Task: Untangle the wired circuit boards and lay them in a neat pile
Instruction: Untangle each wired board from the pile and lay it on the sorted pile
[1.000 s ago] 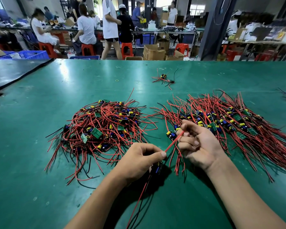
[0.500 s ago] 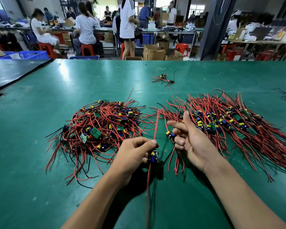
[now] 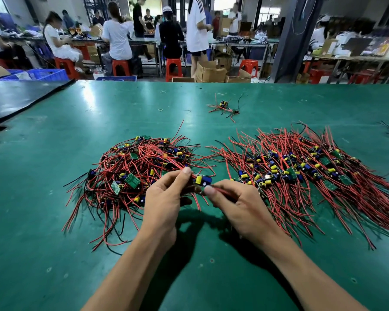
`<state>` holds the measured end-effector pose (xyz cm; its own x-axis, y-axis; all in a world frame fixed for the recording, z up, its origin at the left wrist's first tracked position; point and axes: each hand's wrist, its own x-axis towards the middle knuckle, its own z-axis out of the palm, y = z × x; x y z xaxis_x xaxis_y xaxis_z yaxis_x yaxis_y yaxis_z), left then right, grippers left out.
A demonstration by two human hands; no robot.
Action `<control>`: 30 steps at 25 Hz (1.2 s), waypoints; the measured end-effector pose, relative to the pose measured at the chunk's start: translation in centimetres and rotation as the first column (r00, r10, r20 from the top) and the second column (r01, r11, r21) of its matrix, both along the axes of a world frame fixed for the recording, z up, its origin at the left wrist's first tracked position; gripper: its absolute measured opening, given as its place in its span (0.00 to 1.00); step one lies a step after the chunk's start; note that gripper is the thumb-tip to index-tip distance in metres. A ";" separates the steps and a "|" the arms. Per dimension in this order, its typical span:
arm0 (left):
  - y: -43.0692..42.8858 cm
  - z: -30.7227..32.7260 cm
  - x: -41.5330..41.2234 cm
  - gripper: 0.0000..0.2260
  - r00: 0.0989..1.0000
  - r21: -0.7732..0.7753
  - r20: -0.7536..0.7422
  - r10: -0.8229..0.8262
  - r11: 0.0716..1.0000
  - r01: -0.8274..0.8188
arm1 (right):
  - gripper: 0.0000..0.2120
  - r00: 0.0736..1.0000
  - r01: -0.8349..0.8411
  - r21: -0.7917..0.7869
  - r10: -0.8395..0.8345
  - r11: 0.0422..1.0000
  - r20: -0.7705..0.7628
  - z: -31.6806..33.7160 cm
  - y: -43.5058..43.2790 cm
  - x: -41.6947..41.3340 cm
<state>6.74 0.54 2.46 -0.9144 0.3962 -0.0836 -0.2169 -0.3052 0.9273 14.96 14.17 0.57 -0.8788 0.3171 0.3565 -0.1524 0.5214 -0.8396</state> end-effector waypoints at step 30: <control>-0.3 0.2 1.0 0.09 0.810 0.073 0.146 -0.568 0.823 0.564 | 0.12 0.973 -0.087 -0.627 0.202 0.774 0.114 1.1 2.0 -0.1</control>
